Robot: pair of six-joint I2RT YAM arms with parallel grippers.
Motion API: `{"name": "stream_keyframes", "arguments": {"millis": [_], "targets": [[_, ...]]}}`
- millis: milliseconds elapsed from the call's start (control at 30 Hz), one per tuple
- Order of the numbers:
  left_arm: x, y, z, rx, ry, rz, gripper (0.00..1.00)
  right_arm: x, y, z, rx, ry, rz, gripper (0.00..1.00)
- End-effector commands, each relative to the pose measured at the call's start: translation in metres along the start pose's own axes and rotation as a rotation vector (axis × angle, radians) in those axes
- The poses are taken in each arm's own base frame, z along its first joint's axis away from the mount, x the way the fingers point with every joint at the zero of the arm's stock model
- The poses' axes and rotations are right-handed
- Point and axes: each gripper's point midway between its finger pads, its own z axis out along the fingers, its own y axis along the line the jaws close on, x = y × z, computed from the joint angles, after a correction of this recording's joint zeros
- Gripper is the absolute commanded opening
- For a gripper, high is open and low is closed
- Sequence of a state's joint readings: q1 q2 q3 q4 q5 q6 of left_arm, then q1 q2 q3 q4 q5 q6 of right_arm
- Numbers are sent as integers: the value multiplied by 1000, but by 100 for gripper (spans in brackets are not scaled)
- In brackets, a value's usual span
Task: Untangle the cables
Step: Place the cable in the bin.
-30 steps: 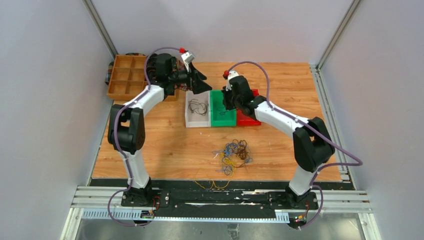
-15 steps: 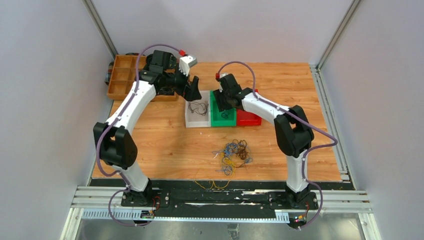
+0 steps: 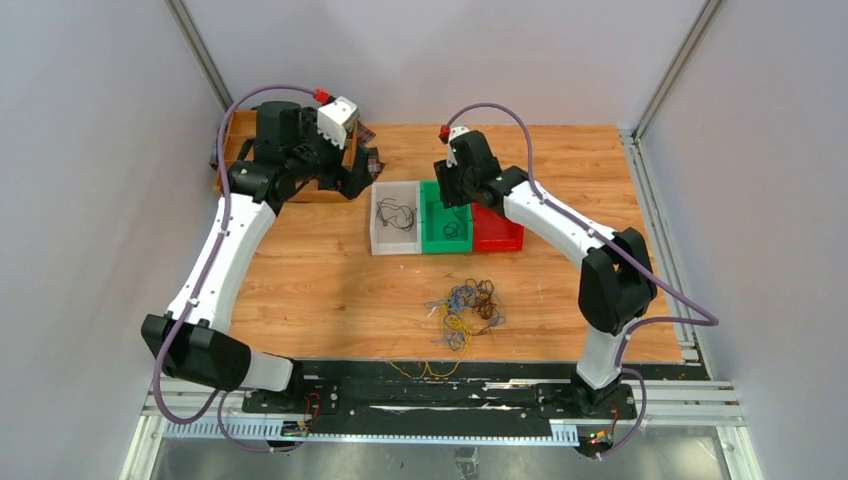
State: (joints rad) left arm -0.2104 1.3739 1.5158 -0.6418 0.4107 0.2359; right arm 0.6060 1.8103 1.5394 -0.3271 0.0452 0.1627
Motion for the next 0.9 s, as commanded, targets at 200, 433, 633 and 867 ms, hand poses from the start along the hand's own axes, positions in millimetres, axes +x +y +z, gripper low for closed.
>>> {"name": "stream_keyframes", "arguments": {"millis": [200, 433, 633, 867], "targets": [[68, -57, 14, 253, 210, 77, 100, 55, -19, 51, 111, 176, 5, 22], [120, -125, 29, 443, 335, 200, 96, 63, -11, 73, 97, 211, -1, 8], [156, -168, 38, 584, 424, 277, 93, 28, 1, 46, 27, 130, 15, 26], [194, -222, 39, 766, 487, 477, 87, 16, 0, -35, -44, 4, 115, 71]]}}
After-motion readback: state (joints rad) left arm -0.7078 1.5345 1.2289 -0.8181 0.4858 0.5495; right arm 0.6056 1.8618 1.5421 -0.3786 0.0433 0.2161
